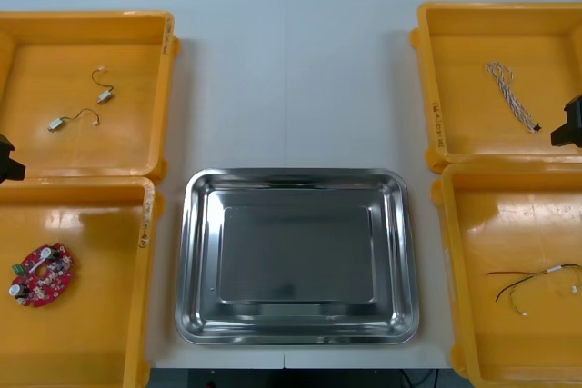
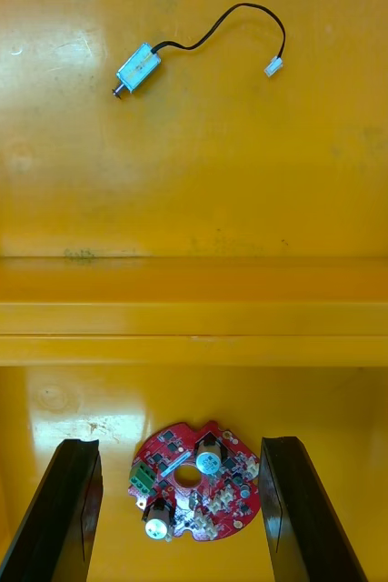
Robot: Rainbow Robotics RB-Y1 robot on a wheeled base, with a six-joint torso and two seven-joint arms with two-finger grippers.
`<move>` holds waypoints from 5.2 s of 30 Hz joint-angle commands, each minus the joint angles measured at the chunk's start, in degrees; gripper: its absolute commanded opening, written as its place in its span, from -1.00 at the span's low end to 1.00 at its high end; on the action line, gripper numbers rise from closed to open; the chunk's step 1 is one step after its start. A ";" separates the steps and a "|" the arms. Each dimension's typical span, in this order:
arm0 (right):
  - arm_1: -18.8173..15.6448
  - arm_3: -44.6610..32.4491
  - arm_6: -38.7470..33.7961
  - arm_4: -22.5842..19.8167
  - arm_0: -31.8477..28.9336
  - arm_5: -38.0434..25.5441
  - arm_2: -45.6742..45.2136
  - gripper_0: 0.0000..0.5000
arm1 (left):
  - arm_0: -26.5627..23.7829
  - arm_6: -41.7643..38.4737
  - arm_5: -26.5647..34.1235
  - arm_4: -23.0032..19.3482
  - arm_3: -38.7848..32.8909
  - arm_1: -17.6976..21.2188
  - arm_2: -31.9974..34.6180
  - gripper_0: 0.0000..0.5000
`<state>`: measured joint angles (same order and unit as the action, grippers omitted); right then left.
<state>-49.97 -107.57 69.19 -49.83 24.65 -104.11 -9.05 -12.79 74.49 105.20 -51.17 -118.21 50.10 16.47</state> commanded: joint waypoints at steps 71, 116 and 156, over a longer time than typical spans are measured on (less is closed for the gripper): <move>0.14 -1.68 1.12 0.17 -0.21 -0.31 -2.02 1.00 | 0.75 4.17 -0.52 0.45 -0.18 -0.44 1.81 1.00; 0.93 -1.94 1.12 0.17 -0.39 -0.57 -1.76 1.00 | 0.75 4.17 -0.52 0.45 -0.18 -0.44 1.81 1.00; 0.84 -11.26 -1.87 1.05 -14.98 1.71 -7.91 1.00 | 4.17 -6.55 0.18 3.00 -0.80 -0.79 2.60 1.00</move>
<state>-49.21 -115.43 69.17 -48.04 13.96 -103.51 -12.91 -10.57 74.41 105.20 -49.37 -116.74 49.44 16.77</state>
